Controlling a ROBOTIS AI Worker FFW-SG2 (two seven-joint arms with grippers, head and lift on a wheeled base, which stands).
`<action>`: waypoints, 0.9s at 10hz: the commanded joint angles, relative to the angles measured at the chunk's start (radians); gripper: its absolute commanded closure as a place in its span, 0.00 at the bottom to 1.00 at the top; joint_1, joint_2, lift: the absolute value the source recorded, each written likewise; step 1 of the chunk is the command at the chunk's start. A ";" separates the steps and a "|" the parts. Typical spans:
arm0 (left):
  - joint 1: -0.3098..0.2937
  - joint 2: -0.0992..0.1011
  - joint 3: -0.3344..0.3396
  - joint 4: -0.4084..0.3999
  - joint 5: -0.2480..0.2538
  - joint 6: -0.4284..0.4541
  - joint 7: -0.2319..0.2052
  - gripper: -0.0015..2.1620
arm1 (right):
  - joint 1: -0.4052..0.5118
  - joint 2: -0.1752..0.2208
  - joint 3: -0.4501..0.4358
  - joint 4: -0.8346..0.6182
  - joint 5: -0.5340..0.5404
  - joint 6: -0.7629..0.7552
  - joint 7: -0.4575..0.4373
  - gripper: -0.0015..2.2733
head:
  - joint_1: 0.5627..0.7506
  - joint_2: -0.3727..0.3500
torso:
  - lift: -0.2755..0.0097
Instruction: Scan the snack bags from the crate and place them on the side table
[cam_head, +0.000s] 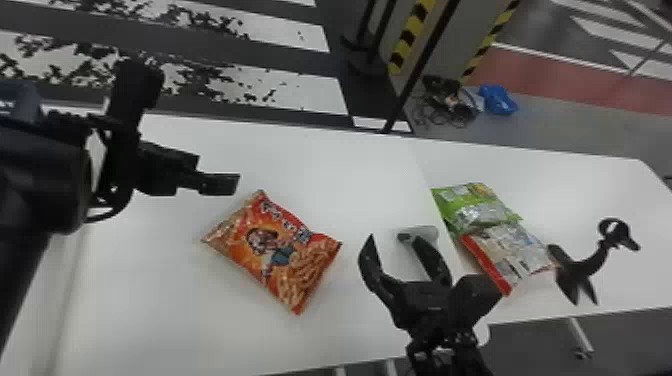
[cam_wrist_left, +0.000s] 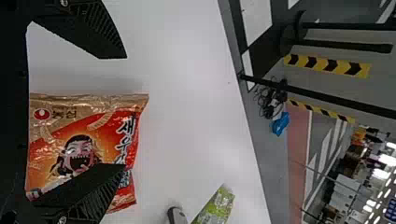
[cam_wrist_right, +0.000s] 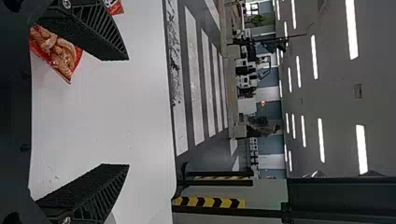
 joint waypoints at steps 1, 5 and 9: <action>0.097 -0.006 0.065 -0.157 0.005 -0.087 0.024 0.02 | 0.002 0.000 -0.001 -0.012 -0.007 0.005 0.008 0.02 | 0.70 0.07 | 0.64; 0.308 -0.006 0.265 -0.304 0.086 -0.378 0.134 0.02 | 0.002 -0.001 -0.004 -0.060 -0.034 0.100 0.036 0.03 | 0.70 0.19 | 0.64; 0.470 -0.006 0.395 -0.365 0.152 -0.559 0.283 0.02 | -0.026 -0.001 -0.055 -0.133 -0.142 0.410 0.136 0.03 | 0.70 0.38 | 0.64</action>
